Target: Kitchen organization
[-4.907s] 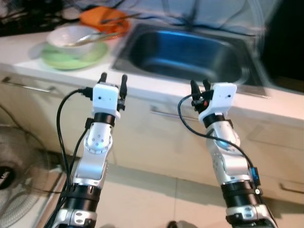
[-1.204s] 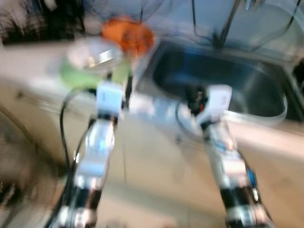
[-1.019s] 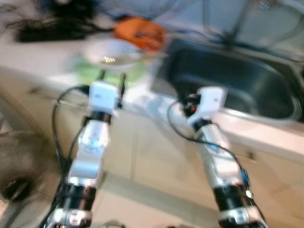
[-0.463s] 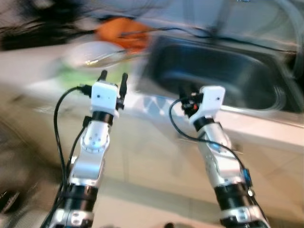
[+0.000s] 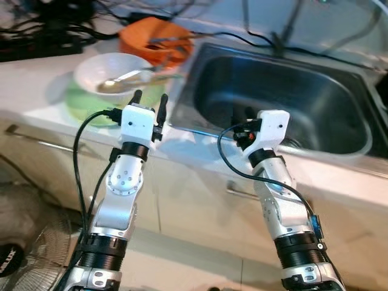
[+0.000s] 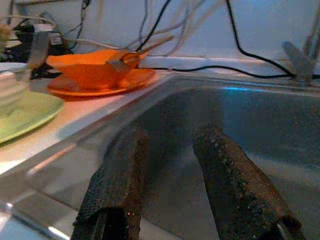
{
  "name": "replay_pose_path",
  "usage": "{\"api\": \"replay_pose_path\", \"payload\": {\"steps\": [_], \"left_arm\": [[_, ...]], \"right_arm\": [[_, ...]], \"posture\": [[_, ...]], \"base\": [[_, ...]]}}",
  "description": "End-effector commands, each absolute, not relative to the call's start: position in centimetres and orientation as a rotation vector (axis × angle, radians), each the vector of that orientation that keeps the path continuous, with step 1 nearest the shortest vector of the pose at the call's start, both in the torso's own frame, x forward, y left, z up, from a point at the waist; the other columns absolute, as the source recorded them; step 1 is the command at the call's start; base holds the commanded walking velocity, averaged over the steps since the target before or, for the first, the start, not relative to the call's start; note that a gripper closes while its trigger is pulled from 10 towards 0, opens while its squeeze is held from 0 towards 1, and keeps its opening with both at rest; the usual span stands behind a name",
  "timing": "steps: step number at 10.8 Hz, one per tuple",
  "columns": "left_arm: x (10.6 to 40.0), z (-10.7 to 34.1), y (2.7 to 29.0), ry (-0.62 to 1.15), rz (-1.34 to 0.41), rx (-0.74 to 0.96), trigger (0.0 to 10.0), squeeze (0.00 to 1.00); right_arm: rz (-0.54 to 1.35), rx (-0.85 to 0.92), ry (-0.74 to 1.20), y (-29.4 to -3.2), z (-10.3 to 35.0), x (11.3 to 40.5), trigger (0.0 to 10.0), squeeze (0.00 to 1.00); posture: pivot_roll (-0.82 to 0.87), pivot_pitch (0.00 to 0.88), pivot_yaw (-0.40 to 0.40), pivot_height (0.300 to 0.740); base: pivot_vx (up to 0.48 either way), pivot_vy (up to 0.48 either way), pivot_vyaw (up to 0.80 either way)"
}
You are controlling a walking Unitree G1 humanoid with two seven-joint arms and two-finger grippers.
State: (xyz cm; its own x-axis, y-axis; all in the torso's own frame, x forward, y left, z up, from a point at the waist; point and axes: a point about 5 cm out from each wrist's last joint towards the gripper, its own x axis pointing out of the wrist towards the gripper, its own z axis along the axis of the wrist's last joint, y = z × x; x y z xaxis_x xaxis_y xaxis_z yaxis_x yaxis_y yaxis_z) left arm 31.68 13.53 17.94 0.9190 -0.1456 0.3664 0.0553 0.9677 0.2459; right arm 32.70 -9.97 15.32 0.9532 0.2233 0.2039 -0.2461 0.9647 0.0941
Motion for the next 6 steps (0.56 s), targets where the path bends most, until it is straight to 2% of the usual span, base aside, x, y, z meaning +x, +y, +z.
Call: {"api": "replay_pose_path", "payload": {"steps": [1, 6], "left_arm": [[31.65, 18.14, 13.27, -0.399, -0.114, 0.230, 10.0, 0.00], [31.60, 18.26, 13.28, -0.408, -0.111, 0.227, 10.0, 0.00]], "right_arm": [[0.244, 0.115, -0.188, -10.10, 15.23, 32.74, 10.0, 0.00], [0.251, 0.117, -0.195, -9.97, 15.26, 32.65, 10.0, 0.00]], "posture": [[0.04, 0.063, -0.069, 0.740], [0.04, 0.062, -0.069, 0.740]], "base": [[0.262, 0.000, 0.00], [0.298, 0.000, 0.00]]}}
